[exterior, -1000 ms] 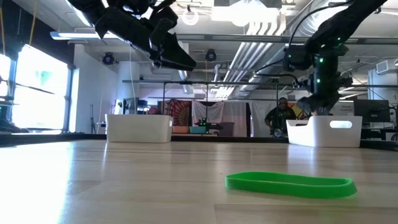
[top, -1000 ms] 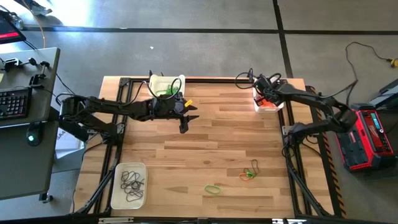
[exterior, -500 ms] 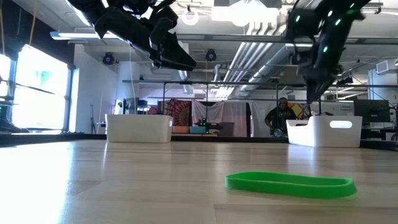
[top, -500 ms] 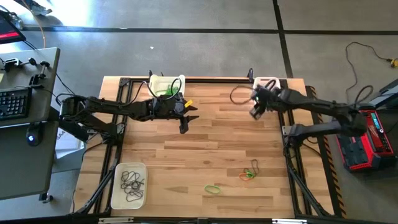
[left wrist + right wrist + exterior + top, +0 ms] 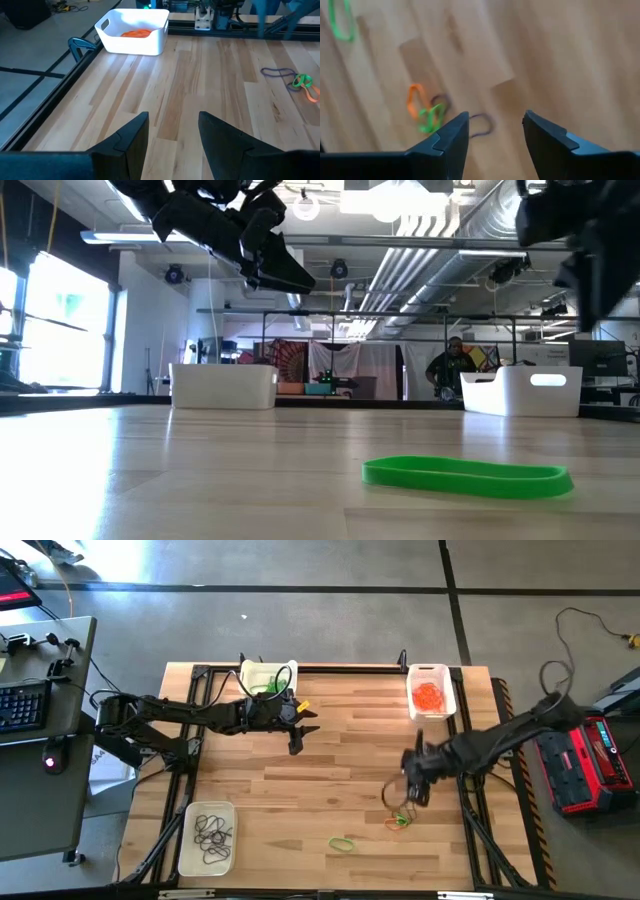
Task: Sort rubber bands into baskets
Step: Put the green rubber band into the top left white bin
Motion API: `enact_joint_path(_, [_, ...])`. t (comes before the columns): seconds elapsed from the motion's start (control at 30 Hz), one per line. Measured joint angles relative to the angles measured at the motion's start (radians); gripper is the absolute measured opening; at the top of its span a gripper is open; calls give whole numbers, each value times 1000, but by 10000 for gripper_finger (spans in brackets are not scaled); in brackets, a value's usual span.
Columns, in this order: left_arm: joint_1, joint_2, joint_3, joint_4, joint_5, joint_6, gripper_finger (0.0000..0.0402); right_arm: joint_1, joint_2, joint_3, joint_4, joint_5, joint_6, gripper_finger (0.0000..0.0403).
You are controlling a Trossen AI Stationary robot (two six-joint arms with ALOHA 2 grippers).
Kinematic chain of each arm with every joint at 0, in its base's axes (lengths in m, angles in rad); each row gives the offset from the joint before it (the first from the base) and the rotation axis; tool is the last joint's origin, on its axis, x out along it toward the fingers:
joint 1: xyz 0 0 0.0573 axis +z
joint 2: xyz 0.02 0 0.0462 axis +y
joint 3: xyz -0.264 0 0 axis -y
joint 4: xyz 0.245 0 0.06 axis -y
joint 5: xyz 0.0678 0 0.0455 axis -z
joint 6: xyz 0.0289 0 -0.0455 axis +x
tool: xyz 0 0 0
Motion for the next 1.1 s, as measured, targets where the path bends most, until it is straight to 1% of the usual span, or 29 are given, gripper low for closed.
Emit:
enact_joint_path(0.1, [0, 0, 0, 0, 0, 0, 165, 86, 75, 0, 46, -27, 112, 176])
enact_joint_path(0.23, [0, 0, 0, 0, 0, -1, 165, 150, 194, 0, 146, -71, 155, 176])
enact_joint_path(0.4, [0, 0, 0, 0, 0, -8, 165, 164, 332, 0, 226, -105, 166, 163])
enact_joint_path(0.53, [-2, 0, 0, 0, 0, -14, 165, 164, 402, 0, 241, -122, 164, 143])
enact_joint_path(0.7, [-2, 0, 0, 0, 0, -16, 165, 164, 434, 0, 243, -127, 154, 125])
enact_joint_path(0.83, [-2, 0, 0, 0, -1, -16, 165, 164, 435, 0, 251, -148, 146, 122])
enact_joint_path(0.97, [-3, 0, 0, 0, -1, -16, 165, 164, 434, 0, 251, -149, 148, 129])
enact_joint_path(1.1, [-2, 0, 0, 0, -1, -16, 165, 164, 434, 1, 250, -151, 161, 147])
